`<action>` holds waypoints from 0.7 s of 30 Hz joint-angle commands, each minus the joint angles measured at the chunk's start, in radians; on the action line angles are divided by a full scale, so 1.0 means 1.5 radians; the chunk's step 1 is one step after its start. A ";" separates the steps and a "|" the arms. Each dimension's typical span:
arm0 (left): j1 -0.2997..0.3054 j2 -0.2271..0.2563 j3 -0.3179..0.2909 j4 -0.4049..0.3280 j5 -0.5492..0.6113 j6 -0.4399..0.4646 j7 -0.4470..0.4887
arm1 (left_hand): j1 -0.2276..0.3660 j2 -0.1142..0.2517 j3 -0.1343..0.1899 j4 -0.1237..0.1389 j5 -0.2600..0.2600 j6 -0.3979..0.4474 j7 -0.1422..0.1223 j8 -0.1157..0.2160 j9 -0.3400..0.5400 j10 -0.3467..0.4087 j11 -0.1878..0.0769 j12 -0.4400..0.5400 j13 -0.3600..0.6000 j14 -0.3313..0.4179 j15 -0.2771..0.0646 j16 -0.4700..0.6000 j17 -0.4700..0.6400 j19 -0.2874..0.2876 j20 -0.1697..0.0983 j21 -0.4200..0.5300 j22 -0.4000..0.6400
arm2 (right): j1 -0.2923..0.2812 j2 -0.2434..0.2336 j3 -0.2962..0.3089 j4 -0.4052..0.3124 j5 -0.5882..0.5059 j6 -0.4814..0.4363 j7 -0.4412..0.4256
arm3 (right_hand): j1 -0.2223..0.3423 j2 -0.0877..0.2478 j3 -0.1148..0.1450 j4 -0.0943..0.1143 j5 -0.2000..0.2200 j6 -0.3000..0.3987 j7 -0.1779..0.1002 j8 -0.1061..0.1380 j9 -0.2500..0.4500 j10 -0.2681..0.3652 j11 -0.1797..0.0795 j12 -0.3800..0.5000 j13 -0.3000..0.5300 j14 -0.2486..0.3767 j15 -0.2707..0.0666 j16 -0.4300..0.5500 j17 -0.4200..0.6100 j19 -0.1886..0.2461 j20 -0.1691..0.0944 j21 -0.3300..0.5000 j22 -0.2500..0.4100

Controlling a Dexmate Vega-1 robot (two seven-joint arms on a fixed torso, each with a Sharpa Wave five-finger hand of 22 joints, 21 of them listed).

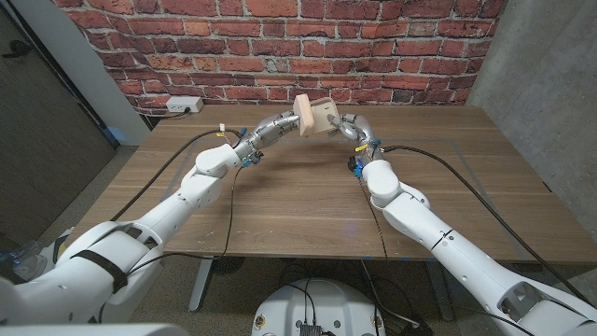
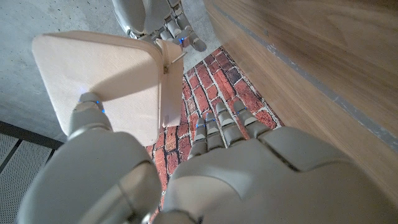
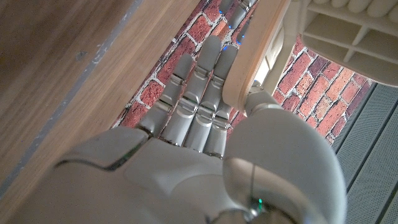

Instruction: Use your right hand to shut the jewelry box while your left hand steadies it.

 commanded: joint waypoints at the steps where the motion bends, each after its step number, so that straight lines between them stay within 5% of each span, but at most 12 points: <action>1: 0.008 -0.011 -0.012 -0.004 -0.032 0.006 -0.018 | 0.032 0.020 0.006 -0.006 0.008 0.027 -0.009 0.009 0.001 0.030 -0.010 0.009 0.001 0.022 -0.014 0.007 0.000 0.014 0.000 0.006 0.004 | -0.002 0.015 -0.015 0.010 -0.081 0.024 -0.057 | 0.000 0.005 0.005 0.002 0.003 0.020 -0.015 0.005 0.000 0.006 0.000 0.004 0.002 0.003 -0.030 -0.002 0.003 -0.003 -0.024 0.004 0.000; 10: 0.011 -0.017 -0.019 -0.007 -0.049 0.010 -0.030 | 0.048 0.034 0.009 -0.003 0.010 0.043 -0.022 0.012 0.001 0.052 -0.033 0.013 0.001 0.029 -0.014 0.006 0.000 0.015 0.007 0.007 0.005 | 0.004 -0.003 -0.004 0.022 0.015 0.111 0.086 | -0.001 0.005 0.008 0.003 0.003 0.019 -0.017 0.006 -0.003 0.005 0.001 0.002 0.001 0.000 -0.030 -0.007 0.001 -0.005 -0.026 0.009 -0.001; 21: 0.017 -0.018 -0.019 -0.026 -0.049 0.026 -0.017 | 0.060 0.049 0.011 0.002 0.009 0.055 -0.022 0.013 0.001 0.069 -0.026 0.014 0.001 0.046 -0.007 0.010 0.002 0.022 0.028 0.011 0.007 | 0.002 0.005 -0.028 0.011 -0.104 0.100 0.024 | -0.001 0.004 0.010 0.003 0.003 0.018 -0.019 0.006 -0.006 0.006 0.002 0.000 0.001 0.000 -0.031 -0.012 0.001 -0.009 -0.025 0.014 -0.003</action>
